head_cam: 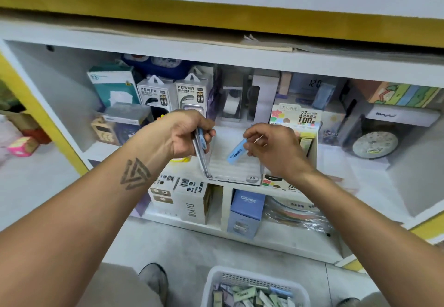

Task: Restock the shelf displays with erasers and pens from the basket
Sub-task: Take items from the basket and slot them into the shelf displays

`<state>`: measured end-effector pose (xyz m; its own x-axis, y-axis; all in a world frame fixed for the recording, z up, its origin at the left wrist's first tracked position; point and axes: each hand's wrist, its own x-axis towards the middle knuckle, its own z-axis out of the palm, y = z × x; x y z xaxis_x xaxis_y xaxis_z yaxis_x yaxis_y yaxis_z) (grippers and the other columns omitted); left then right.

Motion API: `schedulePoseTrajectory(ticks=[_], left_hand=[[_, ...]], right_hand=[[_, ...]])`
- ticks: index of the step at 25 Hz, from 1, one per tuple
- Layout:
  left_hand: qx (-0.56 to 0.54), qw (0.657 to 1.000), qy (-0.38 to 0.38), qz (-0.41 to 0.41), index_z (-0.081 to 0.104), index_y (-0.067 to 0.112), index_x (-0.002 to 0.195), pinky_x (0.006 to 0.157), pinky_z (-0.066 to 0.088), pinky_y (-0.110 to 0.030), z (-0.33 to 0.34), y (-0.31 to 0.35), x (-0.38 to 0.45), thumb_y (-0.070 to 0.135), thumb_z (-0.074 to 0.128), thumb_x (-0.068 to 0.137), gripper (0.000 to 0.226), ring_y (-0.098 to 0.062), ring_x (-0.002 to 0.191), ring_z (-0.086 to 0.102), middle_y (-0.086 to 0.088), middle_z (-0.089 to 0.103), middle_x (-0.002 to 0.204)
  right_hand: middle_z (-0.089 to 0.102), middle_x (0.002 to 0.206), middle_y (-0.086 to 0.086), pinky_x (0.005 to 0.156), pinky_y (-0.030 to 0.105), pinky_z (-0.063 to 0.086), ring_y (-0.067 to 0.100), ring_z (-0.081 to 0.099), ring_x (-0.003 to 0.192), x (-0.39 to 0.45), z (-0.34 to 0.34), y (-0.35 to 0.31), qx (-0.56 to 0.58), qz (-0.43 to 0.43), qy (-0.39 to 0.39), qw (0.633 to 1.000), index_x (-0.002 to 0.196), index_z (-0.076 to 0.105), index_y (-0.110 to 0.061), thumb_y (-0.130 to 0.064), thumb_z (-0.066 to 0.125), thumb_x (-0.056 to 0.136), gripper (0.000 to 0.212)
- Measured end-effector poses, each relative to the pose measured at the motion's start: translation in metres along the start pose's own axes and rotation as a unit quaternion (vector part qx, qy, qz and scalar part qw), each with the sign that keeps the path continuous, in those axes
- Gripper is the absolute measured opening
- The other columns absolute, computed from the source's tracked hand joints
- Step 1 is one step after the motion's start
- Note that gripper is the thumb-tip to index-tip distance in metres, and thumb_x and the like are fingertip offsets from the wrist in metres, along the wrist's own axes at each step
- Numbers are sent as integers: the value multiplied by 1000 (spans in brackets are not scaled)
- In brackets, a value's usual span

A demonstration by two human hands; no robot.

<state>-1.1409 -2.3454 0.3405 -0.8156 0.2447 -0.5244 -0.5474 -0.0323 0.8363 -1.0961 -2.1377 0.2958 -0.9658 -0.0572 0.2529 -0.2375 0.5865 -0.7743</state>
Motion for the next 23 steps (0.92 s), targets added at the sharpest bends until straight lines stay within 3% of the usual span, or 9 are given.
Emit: schedulePoseTrajectory(ticks=[3,6,11,15,19,21,23], left_hand=[[-18,1000,0,-3,54,8,92,45,41,-19,-14,0,-4,1,43,95,13,-11,50,47,-5,52,63],[-29,1000,-3,2,54,7,92,45,41,-17,-20,1,-9,1,43,95,13,-11,43,48,-6,53,59],[-27,1000,5,15,54,8,83,46,41,-18,-26,0,-16,0,42,96,19,-10,41,44,-5,54,52],[-37,999,4,21,53,7,87,45,42,-18,-26,0,-19,0,42,96,17,-11,44,43,-6,53,53],[-37,999,0,31,54,7,92,49,43,-20,-25,2,-23,-3,40,94,17,-12,48,44,-7,55,58],[-39,999,-4,36,54,6,96,54,41,-25,-24,3,-24,-4,39,94,18,-13,50,44,-9,55,65],[-52,998,-10,38,53,5,100,58,39,-27,-22,3,-24,-5,38,94,19,-13,53,43,-10,54,69]], right_hand=[[67,84,-2,66,15,56,4,67,70,3,21,-2,-42,-43,-19,998,97,70,-15,-1,71,88,17],[67,83,-10,72,23,58,2,67,75,4,32,0,-76,-54,-31,995,98,69,-20,-9,72,89,15],[68,86,-9,75,27,56,8,66,81,4,46,0,-123,-75,-52,988,99,68,-25,-15,70,91,13],[70,89,-3,74,33,53,17,63,82,6,52,-4,-189,-145,-49,970,99,68,-20,-15,67,92,8],[71,90,-1,75,33,54,20,65,83,8,52,-3,-183,-131,-33,974,98,71,-16,-12,68,91,9],[72,93,-1,79,32,53,21,66,88,8,52,-2,-175,-120,-60,975,99,73,-16,-11,67,91,11],[72,109,-2,90,30,51,19,65,101,6,56,-4,-196,-116,-124,966,112,74,-16,-12,63,95,21]])
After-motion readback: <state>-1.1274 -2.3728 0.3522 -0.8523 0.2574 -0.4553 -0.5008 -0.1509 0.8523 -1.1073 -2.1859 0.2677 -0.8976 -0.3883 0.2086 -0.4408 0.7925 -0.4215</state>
